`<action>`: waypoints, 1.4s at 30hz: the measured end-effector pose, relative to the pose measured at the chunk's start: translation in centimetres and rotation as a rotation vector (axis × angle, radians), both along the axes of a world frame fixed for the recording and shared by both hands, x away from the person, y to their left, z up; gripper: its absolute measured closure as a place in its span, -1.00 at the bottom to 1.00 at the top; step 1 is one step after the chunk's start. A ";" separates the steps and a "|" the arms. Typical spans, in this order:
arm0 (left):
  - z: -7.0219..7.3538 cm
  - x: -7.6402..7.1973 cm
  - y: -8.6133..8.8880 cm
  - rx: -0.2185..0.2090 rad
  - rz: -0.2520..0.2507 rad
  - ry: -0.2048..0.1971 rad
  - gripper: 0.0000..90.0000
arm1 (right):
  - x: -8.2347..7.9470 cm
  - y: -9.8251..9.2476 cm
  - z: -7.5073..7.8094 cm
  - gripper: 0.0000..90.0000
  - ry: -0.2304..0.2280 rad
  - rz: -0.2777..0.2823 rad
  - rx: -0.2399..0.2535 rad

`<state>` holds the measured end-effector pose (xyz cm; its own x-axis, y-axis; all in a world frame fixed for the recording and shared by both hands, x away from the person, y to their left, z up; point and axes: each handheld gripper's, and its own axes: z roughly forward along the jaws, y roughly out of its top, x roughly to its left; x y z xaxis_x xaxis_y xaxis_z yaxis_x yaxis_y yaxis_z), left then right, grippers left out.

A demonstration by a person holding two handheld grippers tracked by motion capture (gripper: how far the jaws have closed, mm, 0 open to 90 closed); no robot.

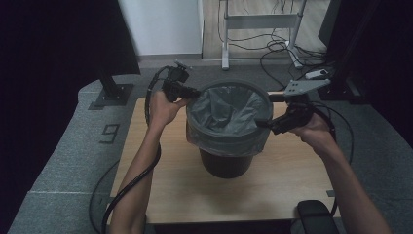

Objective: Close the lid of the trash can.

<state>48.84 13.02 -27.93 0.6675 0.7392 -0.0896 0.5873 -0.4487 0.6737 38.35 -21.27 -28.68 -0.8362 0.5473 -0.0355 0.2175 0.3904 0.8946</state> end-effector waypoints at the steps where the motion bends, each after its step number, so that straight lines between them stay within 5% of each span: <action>1: -0.1 0.0 0.0 -0.004 0.001 -0.001 0.66 | 0.2 0.2 -0.4 -1.00 0.003 -0.001 -0.003; 14: -0.7 -0.4 0.1 -0.024 0.005 -0.026 0.67 | 0.6 -0.8 -2.8 -1.00 -0.019 0.005 0.103; 27: -1.0 -0.7 0.0 -0.015 0.011 -0.045 0.65 | 0.2 -1.0 -3.3 -0.90 -0.023 -0.005 0.134; 29: -1.2 -0.2 0.3 -0.035 0.009 0.004 0.52 | 0.0 -1.1 -3.1 -0.88 -0.024 -0.010 0.126; 34: -1.5 -0.2 1.6 -0.098 -0.010 -0.040 0.04 | -0.6 -2.2 -2.2 -0.95 -0.048 -0.063 0.098; 42: -0.8 -2.0 4.5 -0.160 -0.043 -0.133 -0.34 | -1.5 -5.0 -1.7 -1.00 -0.041 -0.134 0.053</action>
